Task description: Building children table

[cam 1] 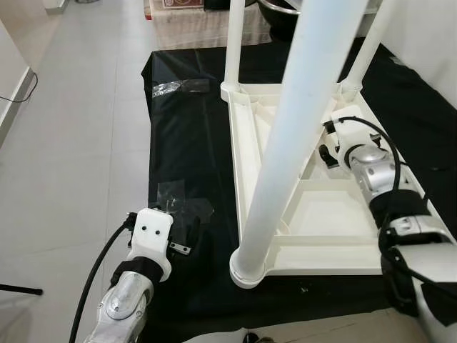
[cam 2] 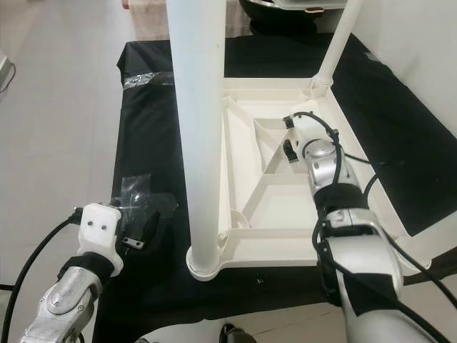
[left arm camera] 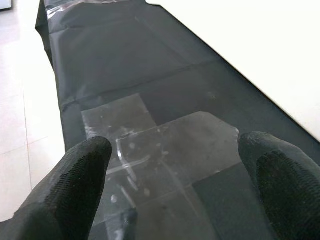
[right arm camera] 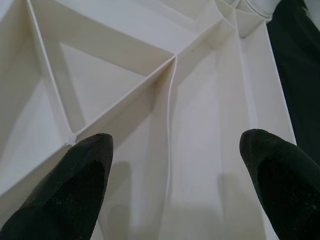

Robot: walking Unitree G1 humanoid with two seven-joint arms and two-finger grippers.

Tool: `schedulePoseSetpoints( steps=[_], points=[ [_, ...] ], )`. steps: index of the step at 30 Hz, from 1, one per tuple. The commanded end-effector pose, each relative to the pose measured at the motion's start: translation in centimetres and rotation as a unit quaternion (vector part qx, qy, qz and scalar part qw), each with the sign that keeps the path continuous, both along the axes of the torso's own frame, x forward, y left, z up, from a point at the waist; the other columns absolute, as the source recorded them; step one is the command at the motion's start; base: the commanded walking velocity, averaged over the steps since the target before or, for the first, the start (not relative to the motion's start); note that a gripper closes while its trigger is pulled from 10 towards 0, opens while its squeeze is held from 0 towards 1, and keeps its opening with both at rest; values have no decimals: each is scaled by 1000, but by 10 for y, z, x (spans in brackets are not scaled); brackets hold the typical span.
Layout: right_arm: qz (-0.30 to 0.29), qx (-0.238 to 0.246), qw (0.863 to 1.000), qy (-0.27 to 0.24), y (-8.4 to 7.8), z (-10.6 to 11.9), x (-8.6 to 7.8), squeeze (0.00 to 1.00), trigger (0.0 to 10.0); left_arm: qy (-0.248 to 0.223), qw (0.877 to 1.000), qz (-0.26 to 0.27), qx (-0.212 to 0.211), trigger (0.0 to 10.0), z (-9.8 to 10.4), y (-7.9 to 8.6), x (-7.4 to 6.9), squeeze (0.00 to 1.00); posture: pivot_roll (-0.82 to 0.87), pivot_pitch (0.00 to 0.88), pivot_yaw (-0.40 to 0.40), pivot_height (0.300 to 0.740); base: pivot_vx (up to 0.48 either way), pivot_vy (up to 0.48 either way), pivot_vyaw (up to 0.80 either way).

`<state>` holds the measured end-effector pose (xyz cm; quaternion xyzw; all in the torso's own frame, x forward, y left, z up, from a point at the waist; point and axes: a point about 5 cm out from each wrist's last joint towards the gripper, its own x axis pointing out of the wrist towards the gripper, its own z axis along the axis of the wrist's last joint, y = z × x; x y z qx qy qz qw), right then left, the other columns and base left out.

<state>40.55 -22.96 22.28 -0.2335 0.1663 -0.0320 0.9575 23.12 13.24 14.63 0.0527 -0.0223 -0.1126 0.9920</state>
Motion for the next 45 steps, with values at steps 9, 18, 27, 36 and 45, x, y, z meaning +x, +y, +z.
schedulePoseSetpoints(
  steps=[9, 18, 27, 36, 45],
  points=[
    [125, -12, 987, 99, 34, -32, -1, 0, 10000, 9, 1000, 1, 6, 10000, -2, 0, -3, 0, 106, 256, -56, 740, 0, 0, 0],
    [246, -4, 958, 149, 77, -47, -7, 0, 10000, 10, 1000, 0, 7, 10000, -1, 0, -4, 0, 115, 261, -52, 740, 0, 0, 0],
    [281, 2, 945, 167, 89, -54, -11, 0, 10000, 11, 1000, 0, 7, 10000, -1, 1, -4, 0, 117, 263, -52, 740, 0, 0, 0],
    [199, 36, 960, 193, 76, -58, -10, 0, 10000, 10, 1000, -1, 6, 10000, -1, 0, -4, 0, 112, 257, -56, 740, 0, 0, 0],
    [101, 146, 966, 187, 69, -57, -8, 0, 10000, 9, 1000, -1, 4, 10000, -1, -1, -4, 0, 107, 260, -63, 740, 0, 0, 0]
  ],
)
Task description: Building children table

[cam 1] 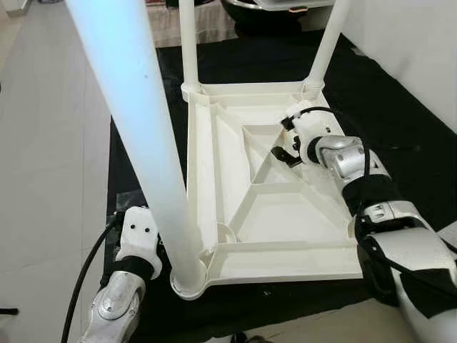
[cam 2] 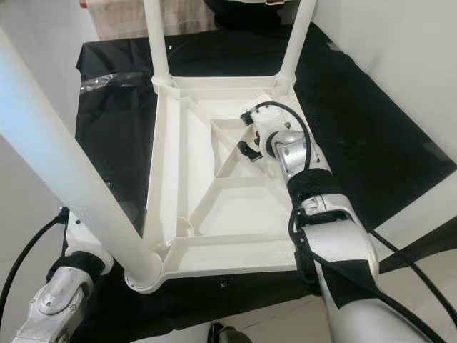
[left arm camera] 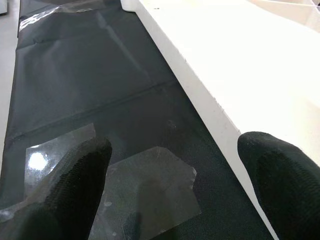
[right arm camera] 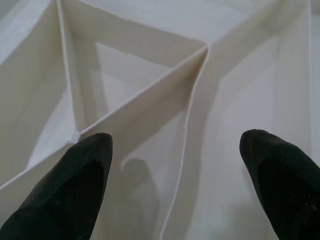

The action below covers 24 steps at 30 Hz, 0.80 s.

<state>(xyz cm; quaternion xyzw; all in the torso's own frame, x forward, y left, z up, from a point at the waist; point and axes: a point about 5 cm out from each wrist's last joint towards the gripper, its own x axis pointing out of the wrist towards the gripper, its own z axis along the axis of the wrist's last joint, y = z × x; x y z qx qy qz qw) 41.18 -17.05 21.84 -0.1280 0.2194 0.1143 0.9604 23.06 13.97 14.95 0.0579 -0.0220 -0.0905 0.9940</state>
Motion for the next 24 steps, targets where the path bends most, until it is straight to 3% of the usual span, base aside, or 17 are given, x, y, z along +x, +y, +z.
schedulePoseSetpoints(
  steps=[1, 5, 11, 12, 13, 14, 15, 17, 18, 24],
  points=[
    [-11, 32, 996, 87, 10, -46, -10, 0, 10000, 11, 1000, -24, -2, 10000, -4, -9, -3, 0, 108, 261, -65, 740, 0, 0, 0],
    [-22, 55, 996, 63, 12, -35, -6, 0, 10000, 11, 1000, -24, -3, 10000, -3, -10, -4, 0, 112, 264, -68, 740, 0, 0, 0],
    [-21, 29, 998, 55, 15, -26, -2, 0, 10000, 10, 1000, -25, -5, 10000, -2, -11, -5, 0, 109, 275, -72, 740, 0, 0, 0],
    [-26, 16, 998, 60, 15, -26, -2, 0, 9020, 8, 1000, -26, -5, 10000, -1, -11, -6, 0, 105, 284, -76, 740, 0, 0, 0],
    [-26, 16, 998, 60, 15, -26, -2, 0, 9020, 8, 1000, -26, -5, 10000, -1, -11, -6, 0, 105, 284, -76, 740, 0, 0, 0],
    [-36, 4, 998, 60, 13, -25, -2, 0, 3804, 6, 1000, -26, -7, 10000, 1, -11, -6, 0, 105, 292, -81, 740, 0, 0, 0],
    [-46, -8, 997, 56, 11, -24, -1, 0, 902, 5, 1000, -27, -9, 10000, 3, -12, -7, 0, 103, 299, -85, 740, 0, 0, 0],
    [-53, -15, 997, 53, 10, -22, -1, 0, 902, 4, 1000, -27, -11, 10000, 4, -13, -8, 0, 103, 304, -87, 740, 0, 0, 0],
    [-54, -27, 997, 50, 8, -21, 0, 0, 0, 5, 1000, -28, -12, 10000, 4, -14, -10, 0, 102, 313, -91, 740, 0, 0, 0],
    [-32, -60, 996, 54, 9, -20, 0, 0, 0, 14, 999, -26, -15, 10000, 4, -14, -22, 0, 98, 339, -103, 740, 0, 0, 0]
  ],
)
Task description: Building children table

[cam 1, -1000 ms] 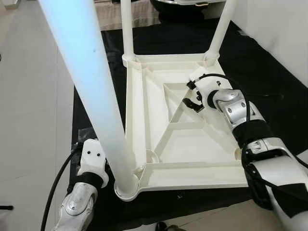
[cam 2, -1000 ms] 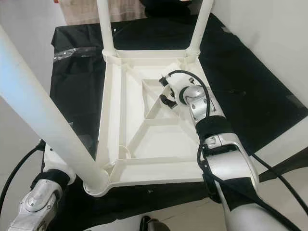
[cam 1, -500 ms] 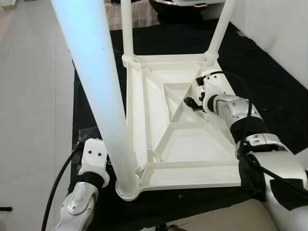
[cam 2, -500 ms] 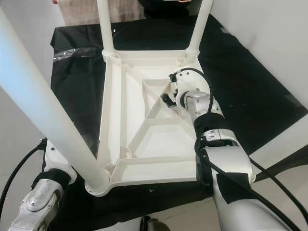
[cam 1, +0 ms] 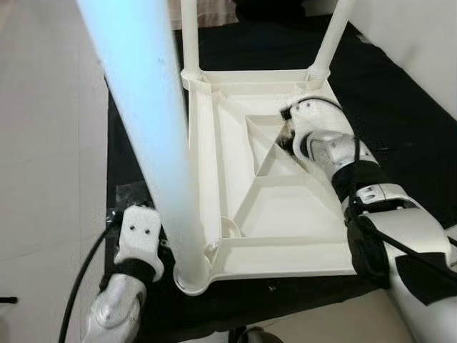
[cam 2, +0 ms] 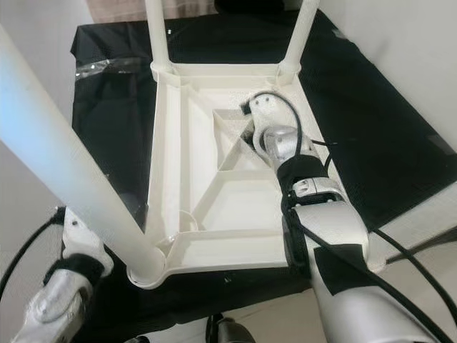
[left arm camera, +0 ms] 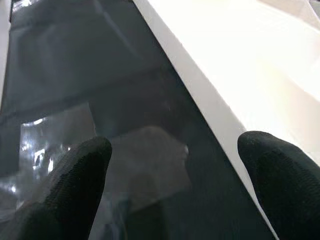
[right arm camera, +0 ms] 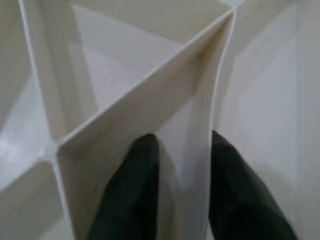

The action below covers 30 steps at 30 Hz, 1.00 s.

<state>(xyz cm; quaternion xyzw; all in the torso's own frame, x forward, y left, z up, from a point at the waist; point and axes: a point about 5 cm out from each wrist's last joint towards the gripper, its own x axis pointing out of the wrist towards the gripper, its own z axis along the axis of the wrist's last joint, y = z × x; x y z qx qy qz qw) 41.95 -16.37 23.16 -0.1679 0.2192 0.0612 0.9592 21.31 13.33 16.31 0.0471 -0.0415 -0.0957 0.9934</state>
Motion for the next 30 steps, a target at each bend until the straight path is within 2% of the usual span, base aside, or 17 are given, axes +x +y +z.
schedulePoseSetpoints(
  steps=[1, 6, 8, 11, 13, 14, 16, 19, 22, 27, 30],
  points=[
    [8, -8, 998, 69, 2, -33, -8, 0, 0, 34, 999, -19, -2, 10000, -10, -7, -6, 0, 96, 345, -106, 740, 0, 0, 0],
    [9, -8, 997, 75, 0, -34, -8, 0, 0, 36, 999, -15, -3, 10000, -9, -5, -9, 0, 97, 353, -109, 740, 0, 0, 0],
    [15, 7, 997, 75, 2, -33, -8, 0, 0, 38, 999, -13, -4, 10000, -9, -5, -10, 0, 97, 355, -109, 740, 0, 0, 0],
    [40, 36, 997, 61, 11, -29, -6, 0, 0, 39, 999, -12, -4, 10000, -8, -5, -11, 0, 100, 358, -109, 740, 0, 0, 0],
    [111, 66, 991, 31, 32, -19, -4, 0, 0, 40, 999, -12, -4, 10000, -8, -5, -10, 0, 104, 358, -106, 740, 0, 0, 0],
    [111, 66, 991, 31, 32, -19, -4, 0, 0, 40, 999, -12, -4, 10000, -8, -5, -10, 0, 104, 358, -106, 740, 0, 0, 0],
    [169, 87, 982, 10, 49, -11, -4, 0, 0, 39, 999, -11, -1, 10000, -7, -4, -9, 0, 106, 357, -102, 740, 0, 0, 0],
    [200, 84, 976, 4, 56, -10, -5, 0, 0, 37, 999, -10, 0, 10000, -6, -3, -9, 0, 108, 356, -99, 740, 0, 0, 0],
    [284, 71, 956, -5, 75, -9, -10, 0, 0, 33, 999, -9, 5, 10000, -3, -1, -7, 0, 118, 344, -90, 740, 0, 0, 0],
    [318, 78, 945, -4, 82, -10, -13, 0, 0, 30, 999, -11, 8, 10000, -2, 0, -5, 0, 120, 339, -84, 740, 0, 0, 0],
    [343, 63, 937, 9, 82, -17, -17, 0, 0, 29, 999, -11, 10, 10000, -1, 0, -3, 0, 121, 334, -80, 740, 0, 0, 0]
  ],
)
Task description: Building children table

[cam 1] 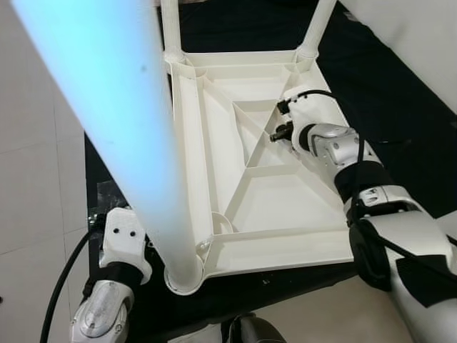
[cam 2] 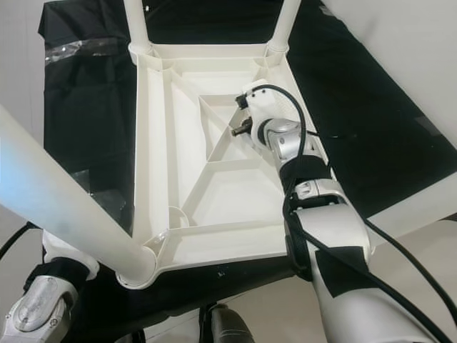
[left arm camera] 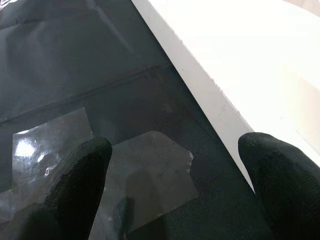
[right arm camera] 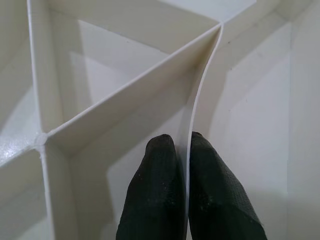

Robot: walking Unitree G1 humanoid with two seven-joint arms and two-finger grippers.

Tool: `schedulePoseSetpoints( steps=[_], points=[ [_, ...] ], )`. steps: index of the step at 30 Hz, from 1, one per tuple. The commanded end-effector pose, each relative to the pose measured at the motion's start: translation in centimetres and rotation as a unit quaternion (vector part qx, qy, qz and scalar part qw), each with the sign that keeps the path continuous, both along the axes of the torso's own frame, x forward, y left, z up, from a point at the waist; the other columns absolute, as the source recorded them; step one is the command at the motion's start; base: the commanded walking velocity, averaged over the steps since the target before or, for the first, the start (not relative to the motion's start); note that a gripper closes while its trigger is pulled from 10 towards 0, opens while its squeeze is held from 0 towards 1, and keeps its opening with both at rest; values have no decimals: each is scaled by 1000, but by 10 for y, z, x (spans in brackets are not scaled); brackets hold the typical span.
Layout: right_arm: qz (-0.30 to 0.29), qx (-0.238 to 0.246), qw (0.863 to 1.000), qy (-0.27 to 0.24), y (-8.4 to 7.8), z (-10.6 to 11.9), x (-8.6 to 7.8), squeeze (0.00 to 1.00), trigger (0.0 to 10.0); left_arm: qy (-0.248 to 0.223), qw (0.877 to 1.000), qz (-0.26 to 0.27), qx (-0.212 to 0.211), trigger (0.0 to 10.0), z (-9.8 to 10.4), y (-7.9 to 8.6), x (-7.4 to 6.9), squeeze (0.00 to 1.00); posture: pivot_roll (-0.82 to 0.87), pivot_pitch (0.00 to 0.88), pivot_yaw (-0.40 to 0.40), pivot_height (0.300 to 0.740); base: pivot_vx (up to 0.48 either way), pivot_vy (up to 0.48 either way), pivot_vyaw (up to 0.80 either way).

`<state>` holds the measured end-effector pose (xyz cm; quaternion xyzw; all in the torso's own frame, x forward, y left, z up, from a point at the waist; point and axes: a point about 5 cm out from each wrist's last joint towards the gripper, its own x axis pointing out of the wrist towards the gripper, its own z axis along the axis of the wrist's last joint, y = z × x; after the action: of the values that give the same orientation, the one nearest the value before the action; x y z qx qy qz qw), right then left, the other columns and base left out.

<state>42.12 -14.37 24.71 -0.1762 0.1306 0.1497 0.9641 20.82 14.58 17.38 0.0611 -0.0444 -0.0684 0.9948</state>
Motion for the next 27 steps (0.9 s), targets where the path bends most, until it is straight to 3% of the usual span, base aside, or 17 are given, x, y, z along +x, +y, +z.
schedulePoseSetpoints(
  steps=[1, 5, 9, 16, 23, 27],
  points=[
    [258, 11, 963, 81, 62, -36, -20, 0, 0, 34, 999, -39, -2, 10000, -12, -12, 2, 0, 121, 334, -80, 740, 0, 0, 0],
    [273, -3, 957, 94, 56, -43, -23, 0, 0, 33, 999, -39, -1, 10000, -11, -11, 3, 0, 126, 331, -72, 740, 0, 0, 0],
    [281, -15, 954, 108, 40, -50, -27, 0, 0, 34, 999, -41, 3, 10000, -11, -10, 4, 0, 123, 330, -63, 740, 0, 0, 0],
    [291, 11, 952, 95, 25, -36, -28, 0, 0, 35, 998, -46, 4, 10000, -11, -12, 5, 0, 124, 327, -61, 740, 0, 0, 0],
    [316, -6, 943, 100, 28, -37, -34, 0, 0, 35, 998, -46, 5, 10000, -11, -12, 6, 0, 122, 325, -64, 740, 0, 0, 0],
    [287, -15, 953, 99, 40, -45, -33, 0, 0, 34, 998, -47, 5, 10000, -11, -12, 7, 0, 119, 324, -65, 740, 0, 0, 0]
  ],
)
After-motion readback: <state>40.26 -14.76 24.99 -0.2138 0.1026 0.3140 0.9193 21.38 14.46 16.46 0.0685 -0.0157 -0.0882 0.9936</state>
